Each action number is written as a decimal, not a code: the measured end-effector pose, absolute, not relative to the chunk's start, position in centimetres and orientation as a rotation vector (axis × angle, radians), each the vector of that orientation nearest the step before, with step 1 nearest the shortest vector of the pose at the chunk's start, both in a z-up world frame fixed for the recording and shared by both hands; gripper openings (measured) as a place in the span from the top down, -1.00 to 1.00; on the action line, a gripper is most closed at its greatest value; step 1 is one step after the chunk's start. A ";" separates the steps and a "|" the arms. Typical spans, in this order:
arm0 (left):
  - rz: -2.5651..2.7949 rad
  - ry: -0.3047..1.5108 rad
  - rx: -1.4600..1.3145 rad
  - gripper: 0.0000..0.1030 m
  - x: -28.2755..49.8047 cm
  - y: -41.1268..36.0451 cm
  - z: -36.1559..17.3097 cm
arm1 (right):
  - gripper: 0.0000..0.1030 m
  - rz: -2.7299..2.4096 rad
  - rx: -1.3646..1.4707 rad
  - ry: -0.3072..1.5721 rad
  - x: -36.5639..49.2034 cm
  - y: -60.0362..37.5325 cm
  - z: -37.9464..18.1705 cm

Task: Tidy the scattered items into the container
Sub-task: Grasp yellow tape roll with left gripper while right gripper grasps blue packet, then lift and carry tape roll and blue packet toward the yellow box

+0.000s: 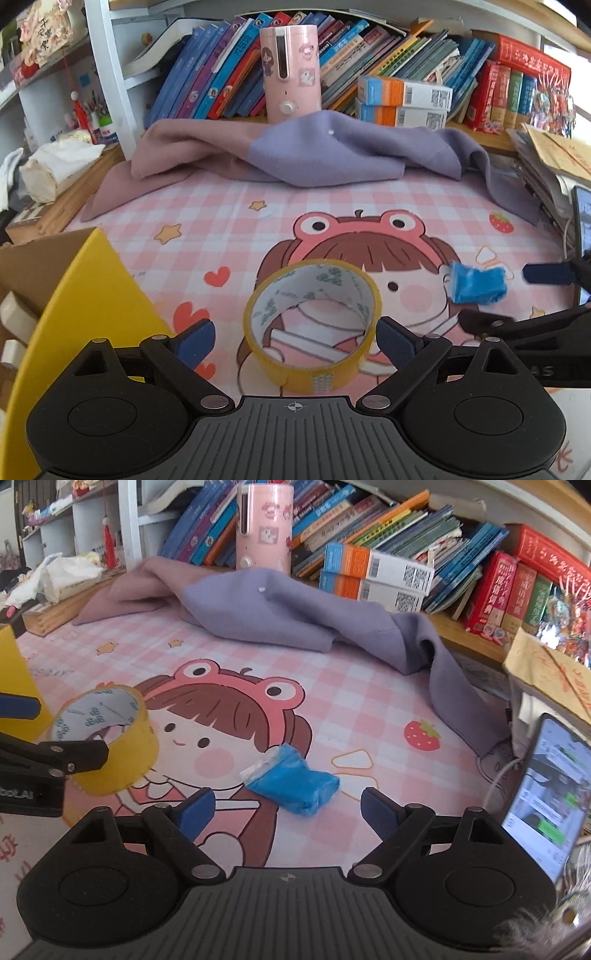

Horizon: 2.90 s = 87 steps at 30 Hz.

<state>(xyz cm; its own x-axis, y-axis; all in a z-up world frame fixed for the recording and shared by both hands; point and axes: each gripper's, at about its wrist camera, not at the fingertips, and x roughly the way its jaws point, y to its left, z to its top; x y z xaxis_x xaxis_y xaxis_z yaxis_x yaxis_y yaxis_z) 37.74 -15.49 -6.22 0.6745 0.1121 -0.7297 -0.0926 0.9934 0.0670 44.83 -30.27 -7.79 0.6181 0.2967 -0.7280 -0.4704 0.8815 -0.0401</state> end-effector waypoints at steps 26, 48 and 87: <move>0.143 0.886 -0.001 -0.76 41.8 -15.9 -9.2 | -0.14 0.461 -0.181 0.801 46.9 -30.6 -9.0; 0.049 0.814 -0.023 -0.72 35.2 -16.9 -4.5 | 0.07 0.506 -0.187 0.773 42.1 -31.6 -5.2; -0.201 0.726 0.003 -0.72 13.0 -10.6 0.8 | 0.08 0.399 -0.162 0.744 19.2 -26.8 0.8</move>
